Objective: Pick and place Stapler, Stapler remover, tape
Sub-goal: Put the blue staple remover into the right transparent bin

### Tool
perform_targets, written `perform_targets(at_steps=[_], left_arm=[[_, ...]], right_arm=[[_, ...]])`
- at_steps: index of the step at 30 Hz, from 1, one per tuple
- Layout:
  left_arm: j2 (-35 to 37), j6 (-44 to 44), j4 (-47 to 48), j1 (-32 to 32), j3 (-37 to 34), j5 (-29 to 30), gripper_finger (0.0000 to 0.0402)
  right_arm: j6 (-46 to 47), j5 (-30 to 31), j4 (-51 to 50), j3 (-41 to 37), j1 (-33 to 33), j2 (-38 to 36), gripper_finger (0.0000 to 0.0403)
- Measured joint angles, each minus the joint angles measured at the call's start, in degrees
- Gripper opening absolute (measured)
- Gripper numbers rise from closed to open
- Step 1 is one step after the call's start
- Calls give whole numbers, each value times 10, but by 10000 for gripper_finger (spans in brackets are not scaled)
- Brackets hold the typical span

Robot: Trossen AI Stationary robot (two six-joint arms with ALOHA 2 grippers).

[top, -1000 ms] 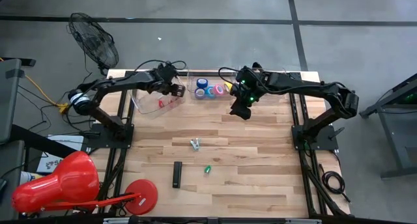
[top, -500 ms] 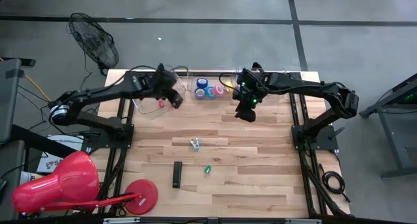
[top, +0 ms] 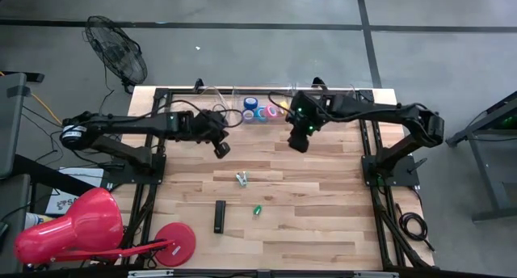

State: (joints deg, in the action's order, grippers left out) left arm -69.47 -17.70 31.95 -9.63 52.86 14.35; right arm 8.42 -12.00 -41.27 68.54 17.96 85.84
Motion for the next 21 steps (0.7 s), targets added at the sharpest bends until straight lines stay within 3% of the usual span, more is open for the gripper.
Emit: perform_targets(at_steps=[11,16,21], left_arm=[[0,49,17,4,0,-61,4],[0,168,23,4,0,-178,4],[0,345,23,4,0,-254,8]], right_arm=[[202,227,91,0,-146,2,155],[298,319,105,0,-211,7,155],[372,338,103,0,-252,8,155]])
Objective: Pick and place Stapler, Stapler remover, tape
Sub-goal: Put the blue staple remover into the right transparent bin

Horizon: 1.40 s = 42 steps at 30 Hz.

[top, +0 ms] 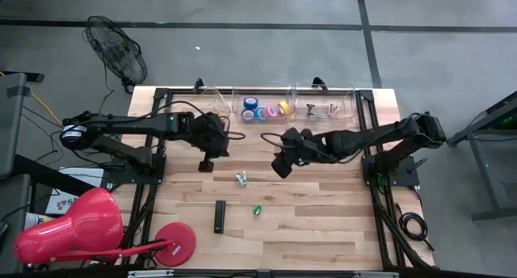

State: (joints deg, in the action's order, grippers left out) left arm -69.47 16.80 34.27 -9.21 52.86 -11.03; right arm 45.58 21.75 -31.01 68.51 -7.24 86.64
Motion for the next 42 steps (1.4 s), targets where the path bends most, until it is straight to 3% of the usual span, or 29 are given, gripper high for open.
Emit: perform_targets(at_steps=[4,7,14,18,31,35,42], left_arm=[[0,136,-3,0,0,-37,36],[-1,201,-8,0,0,-66,83],[-51,265,-74,16,0,-49,223],[-99,321,-96,49,0,-24,266],[-215,487,-97,153,0,99,278],[-237,506,-112,162,0,147,278],[-242,535,-124,160,0,163,278]], right_arm=[[31,-10,-3,0,-23,0,155],[50,-13,-13,0,-37,1,155],[70,-17,-31,0,-62,1,155],[70,-43,-38,0,-66,1,155],[55,-87,-61,0,-68,1,155],[49,-87,-61,0,-69,1,155],[41,-86,-66,0,-79,1,155]])
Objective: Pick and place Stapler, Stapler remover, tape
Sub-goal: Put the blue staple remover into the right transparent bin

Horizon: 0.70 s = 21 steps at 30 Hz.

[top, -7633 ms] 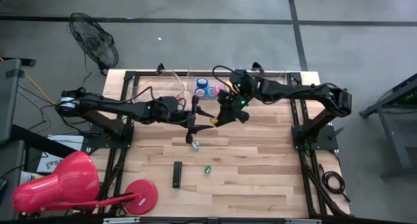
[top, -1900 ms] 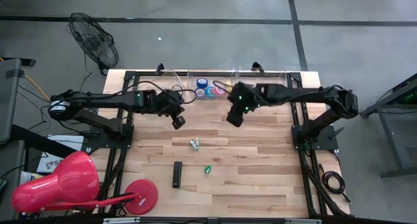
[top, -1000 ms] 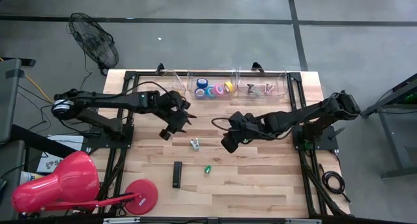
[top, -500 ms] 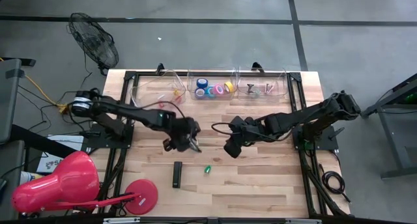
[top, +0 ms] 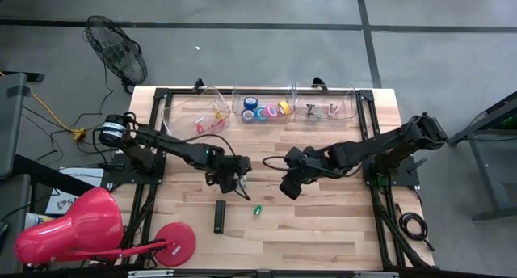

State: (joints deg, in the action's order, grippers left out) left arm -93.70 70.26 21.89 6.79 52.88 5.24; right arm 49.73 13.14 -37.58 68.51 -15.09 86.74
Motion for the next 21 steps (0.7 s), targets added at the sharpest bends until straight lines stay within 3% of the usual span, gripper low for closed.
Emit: perform_targets(at_steps=[8,21], left_arm=[[-12,19,-23,0,15,5,278],[-115,20,99,-7,130,-2,278]], right_arm=[[-14,0,-6,0,-5,0,155],[-22,-15,-26,0,-5,0,155]])
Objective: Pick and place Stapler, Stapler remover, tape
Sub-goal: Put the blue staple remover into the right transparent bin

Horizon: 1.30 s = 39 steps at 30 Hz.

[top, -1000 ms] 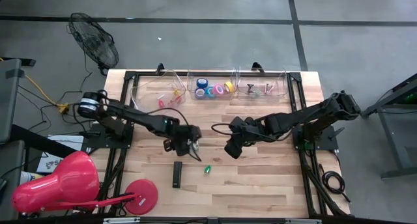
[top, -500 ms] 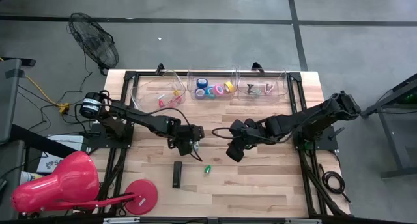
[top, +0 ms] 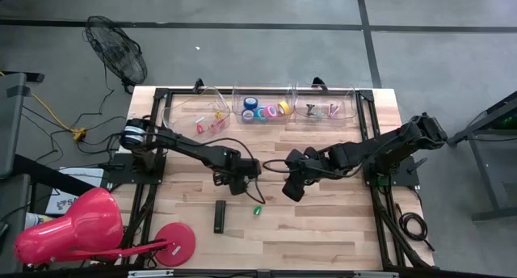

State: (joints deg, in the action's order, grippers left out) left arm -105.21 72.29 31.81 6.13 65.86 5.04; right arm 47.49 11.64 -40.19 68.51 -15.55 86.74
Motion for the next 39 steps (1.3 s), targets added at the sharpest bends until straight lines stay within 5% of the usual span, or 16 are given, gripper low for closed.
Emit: perform_targets(at_steps=[10,24,39], left_arm=[[-26,-6,43,-17,32,-12,267],[-27,-146,76,-21,31,-67,92],[-31,-384,57,-20,43,-121,88]], right_arm=[[-15,-1,-4,0,0,0,155],[-40,4,-16,0,0,0,155],[-56,4,-16,0,2,0,155]])
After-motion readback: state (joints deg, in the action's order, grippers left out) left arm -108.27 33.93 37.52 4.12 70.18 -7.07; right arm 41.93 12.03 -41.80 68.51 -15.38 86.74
